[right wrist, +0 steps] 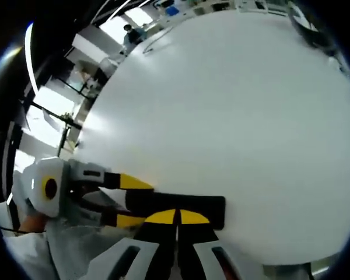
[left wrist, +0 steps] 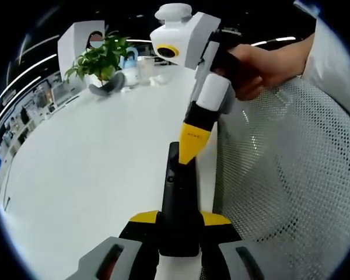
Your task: Press the specified remote control buttons in sequence, fully releasing each button before pressing the next.
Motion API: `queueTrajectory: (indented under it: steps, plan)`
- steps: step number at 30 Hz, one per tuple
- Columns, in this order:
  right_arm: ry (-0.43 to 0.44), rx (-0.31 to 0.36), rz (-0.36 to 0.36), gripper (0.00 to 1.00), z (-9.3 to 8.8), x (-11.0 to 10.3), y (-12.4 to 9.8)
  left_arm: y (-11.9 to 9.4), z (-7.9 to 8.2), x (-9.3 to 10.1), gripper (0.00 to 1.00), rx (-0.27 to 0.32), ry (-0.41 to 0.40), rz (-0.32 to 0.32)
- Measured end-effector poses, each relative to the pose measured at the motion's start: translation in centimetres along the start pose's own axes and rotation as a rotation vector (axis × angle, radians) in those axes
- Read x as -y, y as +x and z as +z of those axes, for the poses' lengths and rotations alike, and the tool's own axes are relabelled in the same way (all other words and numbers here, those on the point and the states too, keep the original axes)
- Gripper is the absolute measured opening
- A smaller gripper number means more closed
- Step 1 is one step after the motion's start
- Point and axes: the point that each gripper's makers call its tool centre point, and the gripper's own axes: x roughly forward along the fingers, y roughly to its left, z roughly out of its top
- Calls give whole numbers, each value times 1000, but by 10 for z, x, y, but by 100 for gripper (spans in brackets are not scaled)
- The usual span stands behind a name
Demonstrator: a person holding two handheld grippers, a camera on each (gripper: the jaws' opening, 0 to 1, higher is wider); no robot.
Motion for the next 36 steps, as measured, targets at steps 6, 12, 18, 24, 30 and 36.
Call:
queueTrajectory:
  steps: [6, 12, 18, 24, 30, 36]
  plan:
    - [-3, -8, 5, 0, -1, -2, 1, 1, 0, 0, 25, 0, 0, -2]
    - [-15, -33, 0, 0, -6, -2, 2, 1, 0, 2, 25, -1, 6, -8]
    - [-11, -40, -7, 0, -7, 0, 3, 2, 0, 1, 25, 0, 0, -7]
    - [6, -36, -5, 0, -7, 1, 4, 1, 0, 1, 25, -2, -4, -6]
    - [38, -28, 5, 0, -6, 1, 4, 1, 1, 1, 25, -3, -4, -4]
    - [60, -12, -2, 0, -4, 2, 4, 0, 0, -1, 25, -7, -7, 1]
